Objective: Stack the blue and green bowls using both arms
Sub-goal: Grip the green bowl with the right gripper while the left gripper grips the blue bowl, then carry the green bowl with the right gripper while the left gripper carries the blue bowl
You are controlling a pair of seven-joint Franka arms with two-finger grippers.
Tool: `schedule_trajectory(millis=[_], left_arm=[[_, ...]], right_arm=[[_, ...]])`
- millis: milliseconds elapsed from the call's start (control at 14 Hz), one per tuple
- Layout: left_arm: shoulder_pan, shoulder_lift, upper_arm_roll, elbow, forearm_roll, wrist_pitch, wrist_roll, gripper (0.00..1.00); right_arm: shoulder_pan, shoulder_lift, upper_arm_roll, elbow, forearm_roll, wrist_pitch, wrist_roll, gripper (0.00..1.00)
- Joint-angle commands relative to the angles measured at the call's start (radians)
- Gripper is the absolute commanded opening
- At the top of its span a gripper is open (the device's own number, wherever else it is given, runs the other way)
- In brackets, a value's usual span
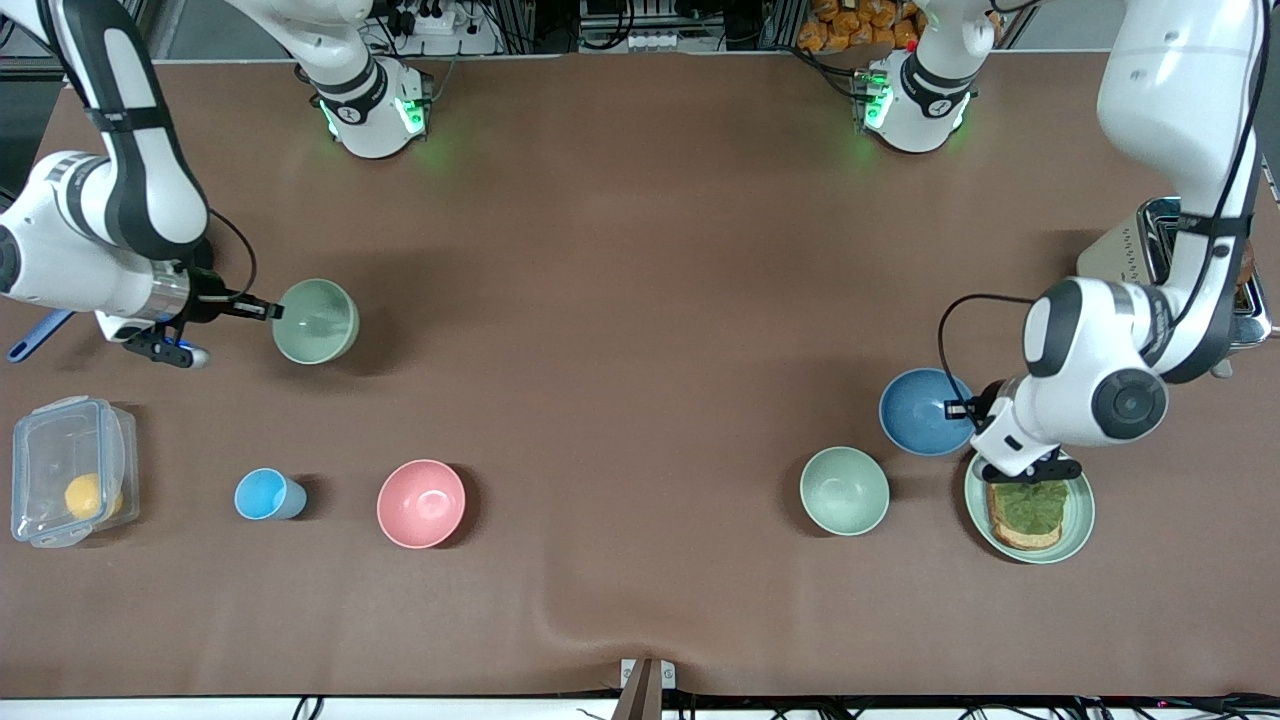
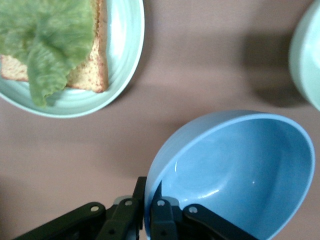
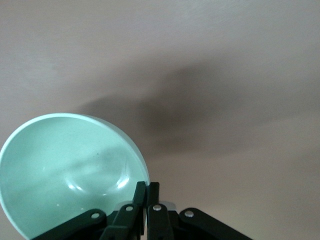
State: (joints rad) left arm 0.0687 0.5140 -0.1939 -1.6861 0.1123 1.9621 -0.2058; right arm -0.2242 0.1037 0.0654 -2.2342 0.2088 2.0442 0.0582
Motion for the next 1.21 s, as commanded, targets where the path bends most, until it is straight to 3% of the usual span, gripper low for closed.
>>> schedule_trajectory(millis=[0, 286, 571, 786, 929, 1143], left_arm=[[0.005, -0.13, -0.016, -0.116, -0.057, 0.003, -0.032, 0.0], [0.007, -0.218, -0.088, -0.217, -0.124, 0.041, -0.101, 0.0], [0.003, -0.224, -0.176, -0.236, -0.131, 0.066, -0.234, 0.0], [0.003, -0.223, -0.219, -0.236, -0.131, 0.072, -0.288, 0.0], [0.005, -0.224, -0.234, -0.236, -0.132, 0.07, -0.291, 0.0], [0.003, -0.224, -0.245, -0.231, -0.236, 0.07, -0.291, 0.0]], right_arm=[[0.098, -0.048, 0.001, -0.005, 0.047, -0.022, 0.151, 0.0], [0.258, -0.045, 0.007, 0.013, 0.05, 0.011, 0.407, 0.0], [0.429, -0.016, 0.007, 0.071, 0.055, 0.057, 0.671, 0.0], [0.517, 0.008, 0.005, 0.073, 0.122, 0.128, 0.752, 0.0], [0.558, 0.011, 0.005, 0.073, 0.225, 0.169, 0.762, 0.0], [0.69, 0.066, 0.004, 0.073, 0.244, 0.31, 0.925, 0.0]])
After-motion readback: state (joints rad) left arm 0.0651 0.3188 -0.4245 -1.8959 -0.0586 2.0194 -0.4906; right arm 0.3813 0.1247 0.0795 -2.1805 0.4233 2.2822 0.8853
